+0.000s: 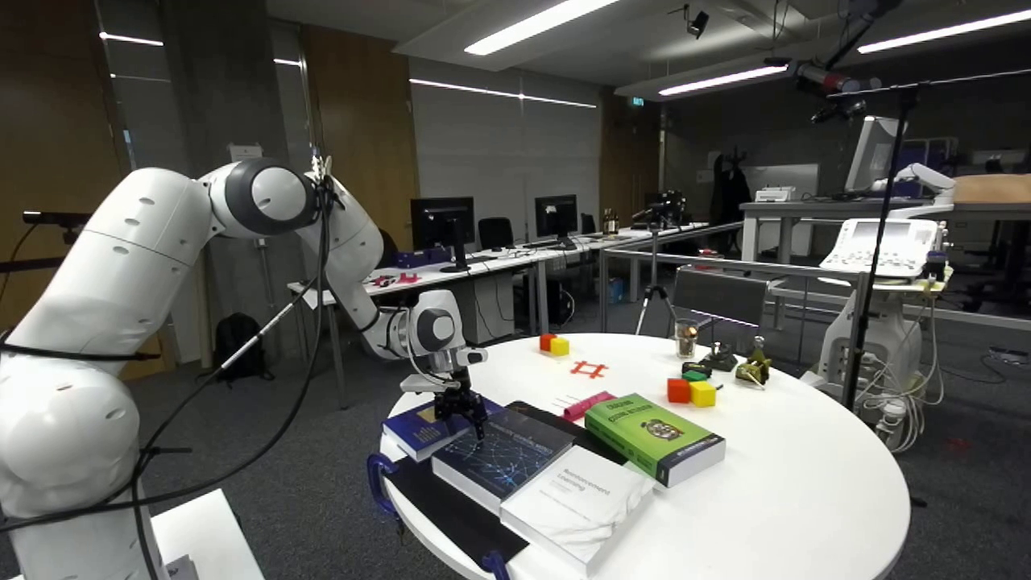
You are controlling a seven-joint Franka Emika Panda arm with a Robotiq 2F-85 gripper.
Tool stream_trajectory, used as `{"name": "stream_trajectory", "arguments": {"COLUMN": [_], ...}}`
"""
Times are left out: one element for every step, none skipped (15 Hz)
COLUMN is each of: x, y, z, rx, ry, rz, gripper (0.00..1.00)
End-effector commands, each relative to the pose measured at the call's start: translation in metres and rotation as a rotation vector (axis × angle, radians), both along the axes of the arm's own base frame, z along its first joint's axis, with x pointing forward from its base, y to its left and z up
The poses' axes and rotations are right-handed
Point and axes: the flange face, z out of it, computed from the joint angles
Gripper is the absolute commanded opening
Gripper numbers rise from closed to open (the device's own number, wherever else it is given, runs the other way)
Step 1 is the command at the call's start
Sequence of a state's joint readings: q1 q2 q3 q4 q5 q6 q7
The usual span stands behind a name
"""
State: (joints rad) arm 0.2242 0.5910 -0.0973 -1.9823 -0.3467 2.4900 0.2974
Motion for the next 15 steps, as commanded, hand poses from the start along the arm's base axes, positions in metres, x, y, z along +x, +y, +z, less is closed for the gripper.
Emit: {"name": "stream_trajectory", "arguments": {"x": [0.002, 0.003, 0.003, 0.005, 0.006, 0.008, 0.011, 0.014, 0.017, 0.020, 0.023, 0.027, 0.030, 0.033, 0.037], "y": [0.018, 0.019, 0.020, 0.019, 0.018, 0.017, 0.014, 0.013, 0.012, 0.010, 0.009, 0.007, 0.005, 0.003, 0.001], "z": [-0.002, 0.000, 0.001, 0.003, 0.006, 0.008, 0.011, 0.013, 0.016, 0.019, 0.022, 0.025, 0.027, 0.029, 0.031], "rx": [-0.007, -0.010, -0.012, -0.014, -0.018, -0.018, -0.022, -0.022, -0.023, -0.028, -0.031, -0.035, -0.036, -0.037, -0.039], "ry": [0.014, 0.011, 0.007, 0.003, -0.006, -0.012, -0.024, -0.029, -0.040, -0.050, -0.059, -0.070, -0.079, -0.089, -0.098], "rz": [0.046, 0.049, 0.050, 0.051, 0.047, 0.042, 0.036, 0.030, 0.022, 0.019, 0.014, 0.009, 0.003, -0.001, -0.011], "gripper": [1.00, 1.00, 1.00, 1.00, 1.00, 1.00, 1.00, 1.00, 1.00, 1.00, 1.00, 1.00, 1.00, 1.00, 1.00]}}
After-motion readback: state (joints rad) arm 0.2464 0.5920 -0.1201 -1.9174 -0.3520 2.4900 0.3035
